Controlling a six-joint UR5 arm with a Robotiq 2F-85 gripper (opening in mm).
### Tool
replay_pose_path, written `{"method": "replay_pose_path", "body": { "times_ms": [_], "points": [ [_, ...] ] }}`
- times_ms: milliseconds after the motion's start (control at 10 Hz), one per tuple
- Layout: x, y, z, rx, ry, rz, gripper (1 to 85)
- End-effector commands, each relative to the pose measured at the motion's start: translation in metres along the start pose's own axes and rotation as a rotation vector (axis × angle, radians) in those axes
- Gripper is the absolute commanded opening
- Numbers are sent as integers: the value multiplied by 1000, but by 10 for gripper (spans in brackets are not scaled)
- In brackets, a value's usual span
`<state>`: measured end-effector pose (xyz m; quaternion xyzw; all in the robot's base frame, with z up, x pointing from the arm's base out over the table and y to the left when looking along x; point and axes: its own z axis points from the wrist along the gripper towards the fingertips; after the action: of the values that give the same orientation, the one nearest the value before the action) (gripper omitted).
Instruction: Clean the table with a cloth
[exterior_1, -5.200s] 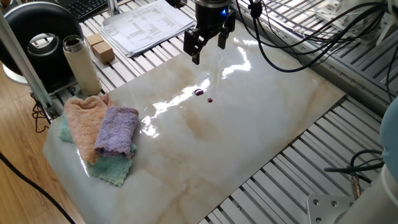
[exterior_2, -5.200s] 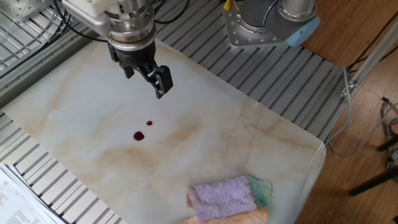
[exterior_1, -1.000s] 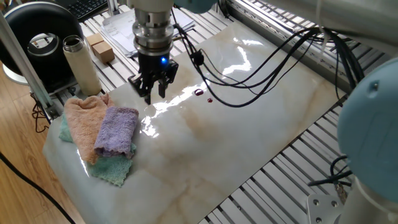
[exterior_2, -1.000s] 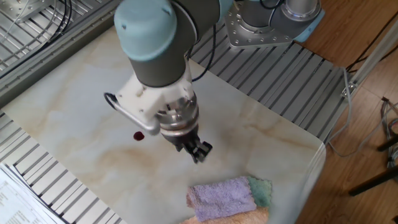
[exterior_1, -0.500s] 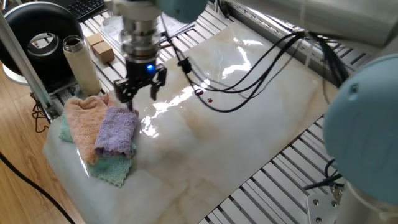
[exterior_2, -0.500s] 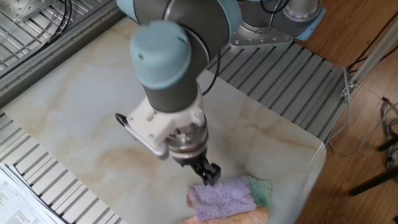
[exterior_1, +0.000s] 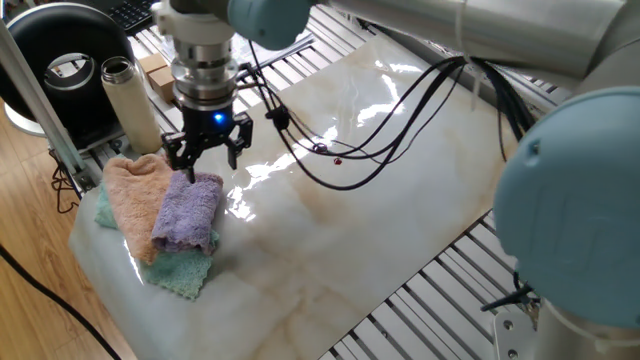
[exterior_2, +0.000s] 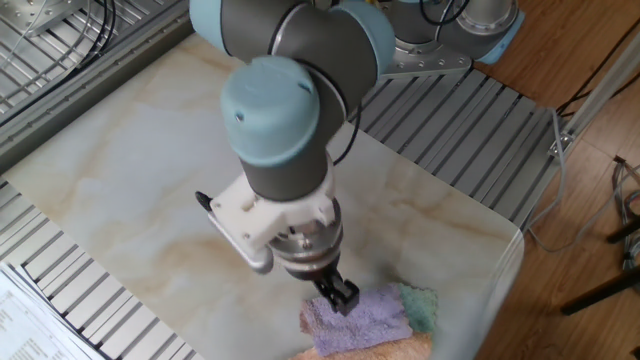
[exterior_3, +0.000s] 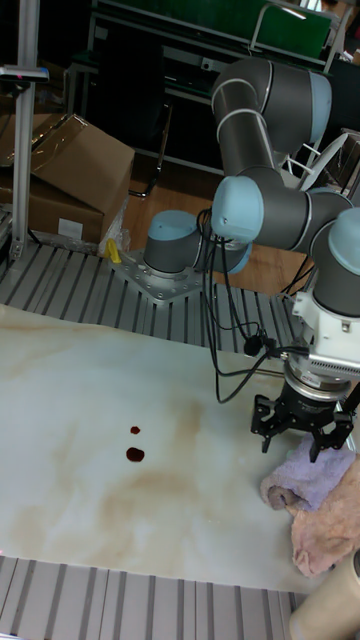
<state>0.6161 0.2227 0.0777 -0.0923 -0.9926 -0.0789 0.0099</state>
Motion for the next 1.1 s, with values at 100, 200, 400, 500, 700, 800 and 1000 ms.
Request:
{"method": "replay_pose_path", "body": {
  "times_ms": [100,200,400,500,700,800,1000],
  "points": [
    [0,-15,-9,-18,39,46,677],
    [-3,-10,-9,-35,32,52,687],
    [-9,-2,-10,-68,10,114,690],
    [-13,-3,-10,-64,-4,139,690],
    [-7,-18,-9,-5,16,102,643],
    [1,-17,-9,-7,46,68,633],
    [8,-11,-10,-33,72,39,637]
  ]
}}
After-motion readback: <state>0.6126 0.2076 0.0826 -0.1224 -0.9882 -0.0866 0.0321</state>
